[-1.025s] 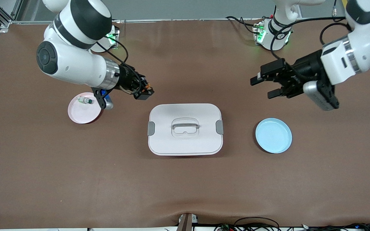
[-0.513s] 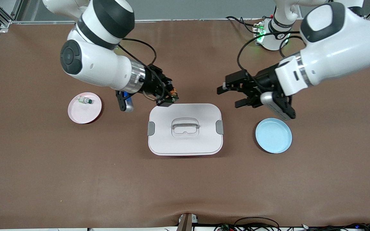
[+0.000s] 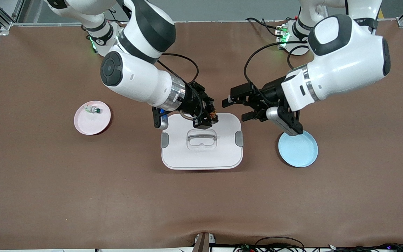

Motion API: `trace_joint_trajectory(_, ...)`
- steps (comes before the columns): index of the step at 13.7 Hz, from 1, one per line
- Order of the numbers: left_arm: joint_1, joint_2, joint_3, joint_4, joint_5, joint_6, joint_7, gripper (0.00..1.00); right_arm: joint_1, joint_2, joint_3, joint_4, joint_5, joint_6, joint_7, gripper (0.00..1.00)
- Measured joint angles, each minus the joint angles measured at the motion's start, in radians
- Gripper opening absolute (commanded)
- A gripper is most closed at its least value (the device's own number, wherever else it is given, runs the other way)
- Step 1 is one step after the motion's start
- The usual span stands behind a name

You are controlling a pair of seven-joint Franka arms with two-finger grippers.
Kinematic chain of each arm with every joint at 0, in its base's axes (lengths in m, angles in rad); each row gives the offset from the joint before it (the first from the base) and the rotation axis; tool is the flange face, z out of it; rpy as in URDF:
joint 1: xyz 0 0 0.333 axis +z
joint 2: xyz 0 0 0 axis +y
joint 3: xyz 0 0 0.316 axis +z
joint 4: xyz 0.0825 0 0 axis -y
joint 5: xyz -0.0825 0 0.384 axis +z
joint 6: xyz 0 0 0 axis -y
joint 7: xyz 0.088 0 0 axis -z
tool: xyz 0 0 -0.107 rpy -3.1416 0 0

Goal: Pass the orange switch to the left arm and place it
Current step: 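Carry the switch above the white box toward the left gripper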

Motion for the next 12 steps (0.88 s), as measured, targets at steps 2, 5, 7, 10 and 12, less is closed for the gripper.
trace_joint_trajectory(2,-0.003,0.024,0.000,-0.002,-0.017,0.000,0.000,1.00,0.000,0.006,0.000,0.009,0.001,0.039,0.020,0.00)
trace_joint_trajectory(5,-0.003,0.041,0.000,-0.014,-0.033,0.000,0.000,1.00,0.000,0.013,0.000,0.025,0.001,0.062,0.047,0.00)
trace_joint_trajectory(7,-0.004,0.041,0.000,-0.019,-0.062,0.000,0.000,1.00,0.000,0.014,0.000,0.032,0.001,0.065,0.059,0.00)
trace_joint_trajectory(10,-0.012,0.041,0.000,-0.022,-0.070,0.018,0.000,1.00,0.000,0.014,0.000,0.048,0.003,0.071,0.083,0.00)
trace_joint_trajectory(12,-0.022,0.041,0.000,-0.026,-0.070,0.041,-0.001,1.00,0.000,0.014,0.002,0.058,0.005,0.075,0.095,0.00)
